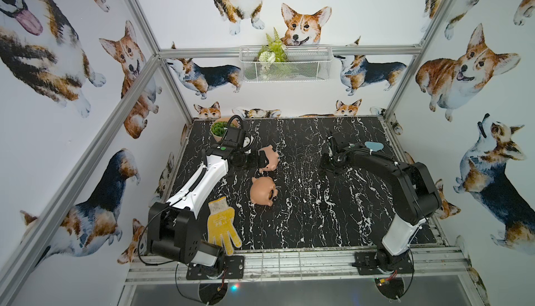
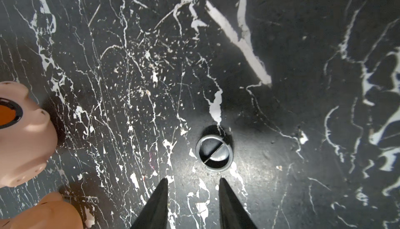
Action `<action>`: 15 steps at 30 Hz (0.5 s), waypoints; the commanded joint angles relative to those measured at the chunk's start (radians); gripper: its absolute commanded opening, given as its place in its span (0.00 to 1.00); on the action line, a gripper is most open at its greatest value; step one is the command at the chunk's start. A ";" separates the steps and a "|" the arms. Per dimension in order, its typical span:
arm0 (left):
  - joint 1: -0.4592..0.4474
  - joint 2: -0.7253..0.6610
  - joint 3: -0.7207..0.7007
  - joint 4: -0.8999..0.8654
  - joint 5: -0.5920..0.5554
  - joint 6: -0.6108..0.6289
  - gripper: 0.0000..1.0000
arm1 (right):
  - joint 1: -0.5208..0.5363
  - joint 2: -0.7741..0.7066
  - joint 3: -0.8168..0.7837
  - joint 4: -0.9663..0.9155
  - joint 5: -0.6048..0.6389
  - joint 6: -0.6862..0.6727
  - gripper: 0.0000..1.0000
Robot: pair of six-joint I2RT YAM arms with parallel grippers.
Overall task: Close piggy banks
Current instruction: Pick up the knob at the center of the board.
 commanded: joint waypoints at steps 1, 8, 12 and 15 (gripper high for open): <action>0.000 -0.036 -0.029 -0.087 -0.040 0.034 0.91 | 0.028 -0.052 -0.016 -0.071 -0.015 0.015 0.40; -0.001 -0.090 -0.100 -0.115 -0.025 0.051 0.91 | 0.160 -0.162 -0.109 -0.169 0.023 0.053 0.37; -0.001 -0.095 -0.129 -0.109 -0.018 0.063 0.91 | 0.243 -0.169 -0.159 -0.173 0.050 0.023 0.35; -0.001 -0.091 -0.145 -0.103 -0.007 0.070 0.91 | 0.293 -0.167 -0.180 -0.157 0.061 -0.056 0.33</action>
